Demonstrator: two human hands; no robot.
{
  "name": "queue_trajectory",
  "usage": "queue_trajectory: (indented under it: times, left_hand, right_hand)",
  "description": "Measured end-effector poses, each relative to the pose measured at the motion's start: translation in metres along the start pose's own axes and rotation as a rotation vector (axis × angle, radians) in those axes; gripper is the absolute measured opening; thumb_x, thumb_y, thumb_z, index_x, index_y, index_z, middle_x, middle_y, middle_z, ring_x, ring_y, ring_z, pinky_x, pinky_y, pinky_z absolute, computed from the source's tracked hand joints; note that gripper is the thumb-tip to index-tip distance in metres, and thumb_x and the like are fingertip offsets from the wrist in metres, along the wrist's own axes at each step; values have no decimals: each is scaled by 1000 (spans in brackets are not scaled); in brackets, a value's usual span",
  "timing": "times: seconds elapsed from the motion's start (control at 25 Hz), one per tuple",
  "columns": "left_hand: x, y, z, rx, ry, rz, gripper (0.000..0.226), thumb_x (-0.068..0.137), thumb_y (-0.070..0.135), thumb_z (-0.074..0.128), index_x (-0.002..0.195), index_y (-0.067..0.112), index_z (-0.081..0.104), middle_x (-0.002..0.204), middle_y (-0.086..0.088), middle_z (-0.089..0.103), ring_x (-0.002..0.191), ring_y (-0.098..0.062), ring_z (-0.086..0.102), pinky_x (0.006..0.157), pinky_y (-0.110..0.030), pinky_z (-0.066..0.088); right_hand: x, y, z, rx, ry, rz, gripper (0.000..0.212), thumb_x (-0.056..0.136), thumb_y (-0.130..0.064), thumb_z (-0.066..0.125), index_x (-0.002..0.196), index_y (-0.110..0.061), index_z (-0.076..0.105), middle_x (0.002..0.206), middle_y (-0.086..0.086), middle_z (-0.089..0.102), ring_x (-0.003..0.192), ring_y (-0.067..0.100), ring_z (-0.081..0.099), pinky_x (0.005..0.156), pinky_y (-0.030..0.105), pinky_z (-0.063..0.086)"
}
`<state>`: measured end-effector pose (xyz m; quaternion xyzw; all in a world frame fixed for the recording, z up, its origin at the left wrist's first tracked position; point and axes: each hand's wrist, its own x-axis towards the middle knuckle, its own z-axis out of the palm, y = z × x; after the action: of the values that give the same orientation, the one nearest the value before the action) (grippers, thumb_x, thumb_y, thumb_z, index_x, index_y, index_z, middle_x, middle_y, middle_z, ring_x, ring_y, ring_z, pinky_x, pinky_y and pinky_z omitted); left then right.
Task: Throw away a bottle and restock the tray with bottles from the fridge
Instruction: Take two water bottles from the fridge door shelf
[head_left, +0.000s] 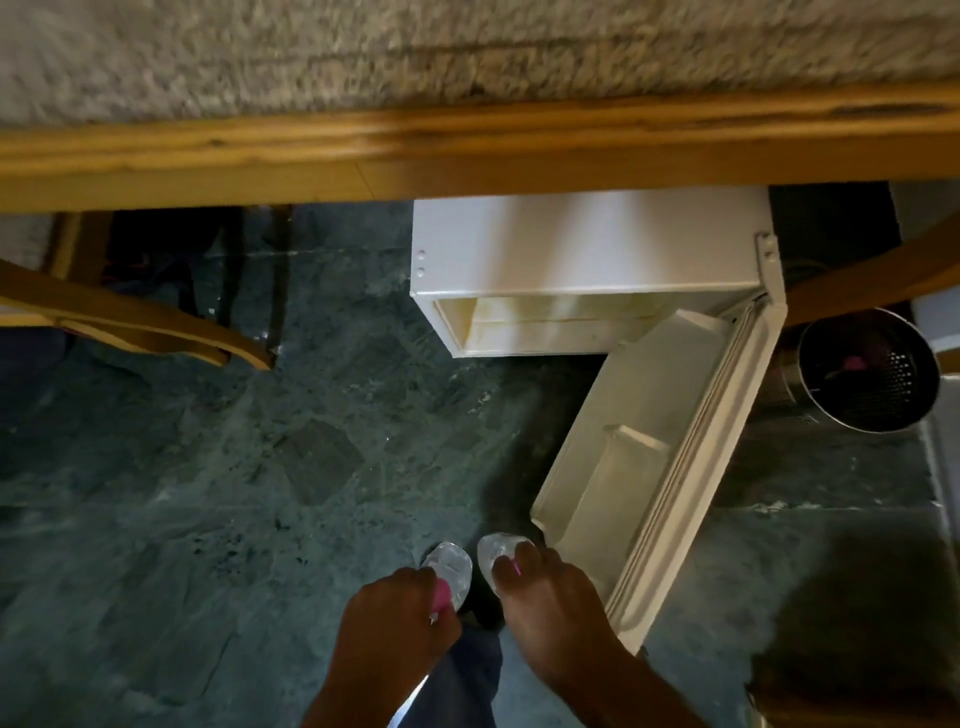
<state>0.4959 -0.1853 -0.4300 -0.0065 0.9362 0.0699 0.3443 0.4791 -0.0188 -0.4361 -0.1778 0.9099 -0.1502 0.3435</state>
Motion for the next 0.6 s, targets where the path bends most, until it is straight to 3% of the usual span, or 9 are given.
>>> queue_trajectory:
  times: [0.12, 0.28, 0.4, 0.52, 0.6]
  left_hand:
    - [19, -4, -25, 73, -21, 128, 31, 93, 43, 43, 106, 22, 62, 106, 2, 68, 96, -14, 64, 83, -25, 47]
    - [57, -7, -48, 237, -103, 323, 30, 96, 37, 47, 113, 18, 64, 113, -1, 69, 103, -19, 64, 86, -27, 45]
    - [88, -16, -66, 366, -182, 472, 26, 95, 31, 48, 106, 13, 63, 108, -7, 68, 98, -24, 64, 84, -33, 47]
    - [106, -24, -78, 423, -205, 636, 23, 95, 28, 47, 97, 11, 63, 100, -10, 68, 92, -28, 64, 79, -36, 49]
    - [109, -25, -84, 490, -241, 755, 23, 96, 23, 45, 99, 11, 64, 102, -12, 68, 94, -28, 64, 79, -34, 48]
  right_hand:
    - [3, 0, -1, 96, 31, 65, 19, 94, -4, 38, 108, -3, 52, 110, 18, 57, 95, 36, 53, 79, 45, 47]
    - [22, 0, 17, 111, -76, 252, 41, 98, -25, 48, 136, -12, 40, 144, 17, 40, 126, 36, 43, 103, 46, 38]
    - [31, -12, 23, 98, 7, 380, 40, 88, -25, 62, 126, -15, 52, 129, 15, 54, 107, 29, 59, 82, 40, 51]
    - [31, -28, 24, 54, 88, 510, 48, 50, -28, 91, 92, -14, 72, 89, 10, 70, 67, 23, 69, 50, 32, 55]
    - [29, -43, 28, 146, 80, 602, 38, 74, -27, 75, 109, -16, 65, 108, 9, 66, 87, 25, 67, 67, 35, 56]
